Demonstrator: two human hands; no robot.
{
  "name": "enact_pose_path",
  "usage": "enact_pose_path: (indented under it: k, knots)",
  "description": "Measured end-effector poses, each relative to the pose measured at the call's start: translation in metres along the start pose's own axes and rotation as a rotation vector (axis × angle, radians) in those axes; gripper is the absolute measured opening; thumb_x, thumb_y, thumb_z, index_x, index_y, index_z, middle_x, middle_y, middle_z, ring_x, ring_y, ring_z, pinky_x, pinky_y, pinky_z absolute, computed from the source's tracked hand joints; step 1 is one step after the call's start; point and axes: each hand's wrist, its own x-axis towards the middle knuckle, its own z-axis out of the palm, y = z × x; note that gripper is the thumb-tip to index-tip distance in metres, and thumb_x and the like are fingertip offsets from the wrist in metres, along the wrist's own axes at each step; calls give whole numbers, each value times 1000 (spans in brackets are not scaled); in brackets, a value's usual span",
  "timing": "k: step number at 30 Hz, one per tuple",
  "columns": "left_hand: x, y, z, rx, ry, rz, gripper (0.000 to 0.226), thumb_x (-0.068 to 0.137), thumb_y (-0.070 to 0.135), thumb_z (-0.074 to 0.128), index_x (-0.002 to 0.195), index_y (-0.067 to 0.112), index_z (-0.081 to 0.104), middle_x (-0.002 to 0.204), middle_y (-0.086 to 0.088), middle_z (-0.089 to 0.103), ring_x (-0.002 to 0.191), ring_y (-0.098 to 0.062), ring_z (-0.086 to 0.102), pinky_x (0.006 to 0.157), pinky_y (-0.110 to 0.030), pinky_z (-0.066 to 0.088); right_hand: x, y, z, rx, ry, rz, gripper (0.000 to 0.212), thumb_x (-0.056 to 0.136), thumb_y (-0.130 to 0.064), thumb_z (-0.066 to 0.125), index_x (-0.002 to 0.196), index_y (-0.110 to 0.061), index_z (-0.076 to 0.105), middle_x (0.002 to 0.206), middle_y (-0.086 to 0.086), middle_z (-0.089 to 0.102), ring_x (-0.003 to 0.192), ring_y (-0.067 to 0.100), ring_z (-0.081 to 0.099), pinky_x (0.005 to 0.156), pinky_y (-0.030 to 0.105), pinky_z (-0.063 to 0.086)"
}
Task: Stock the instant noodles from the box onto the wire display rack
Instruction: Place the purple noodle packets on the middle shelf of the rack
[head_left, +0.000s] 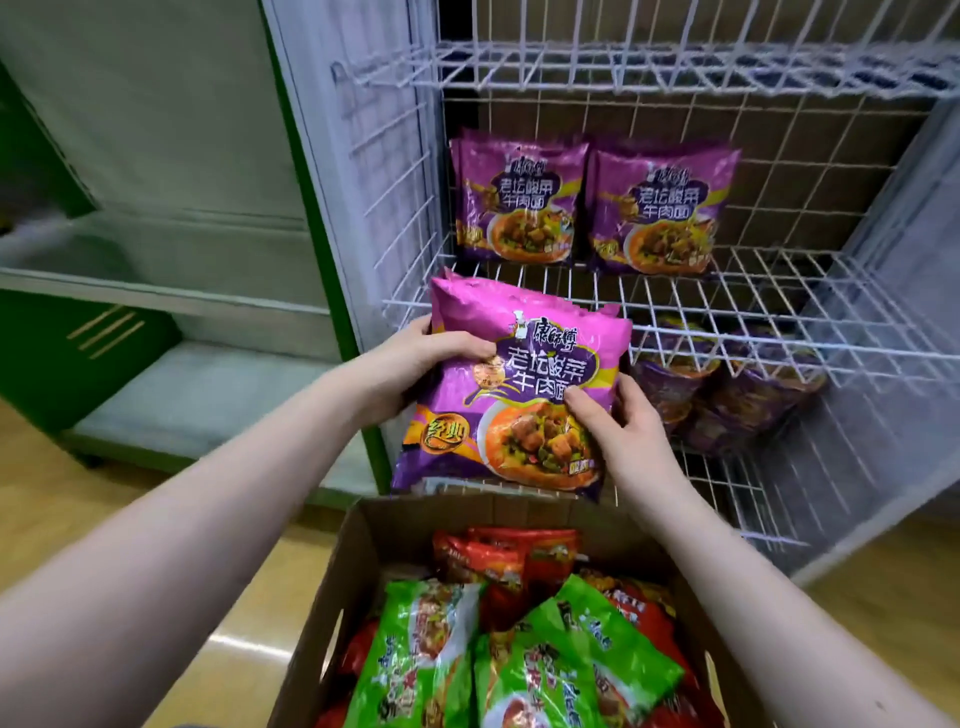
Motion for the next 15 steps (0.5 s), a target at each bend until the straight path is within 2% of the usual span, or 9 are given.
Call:
enact_pose_path:
  k: [2, 5, 9, 11, 15]
  knots:
    - [6, 19, 1, 28, 26, 4, 30, 64, 11, 70, 93, 13, 60, 71, -3, 72, 58, -15, 68, 58, -25, 57, 6, -15, 3, -1, -2, 5, 32, 83, -28, 66, 111, -18, 57, 105, 1, 70, 92, 11, 69, 80, 28, 56]
    - [11, 37, -1, 47, 57, 5, 48, 59, 18, 72, 105, 10, 59, 80, -9, 73, 61, -20, 69, 61, -31, 59, 6, -29, 4, 37, -21, 28, 18, 87, -23, 60, 105, -20, 58, 100, -1, 71, 84, 6, 70, 69, 19, 56]
    - [10, 51, 2, 42, 12, 3, 42, 60, 19, 79, 98, 12, 63, 81, -7, 74, 62, -18, 70, 62, -30, 59, 5, -49, 0, 43, -33, 13, 18, 86, -27, 61, 103, -21, 60, 97, 2, 74, 87, 14, 71, 74, 25, 58]
    - [16, 60, 5, 9, 19, 24, 38, 64, 32, 69, 96, 13, 65, 81, -7, 74, 64, -18, 70, 63, -29, 59, 11, -60, -5, 35, -17, -26, 22, 81, -31, 64, 101, -23, 60, 95, 0, 74, 87, 14, 71, 75, 27, 58]
    - [48, 73, 11, -62, 79, -18, 77, 58, 65, 65, 114, 12, 66, 103, -14, 72, 87, -29, 70, 82, -42, 57, 33, -81, -11, -20, 60, -77, 32, 82, -33, 66, 109, -18, 60, 100, 1, 72, 89, 14, 70, 79, 29, 55]
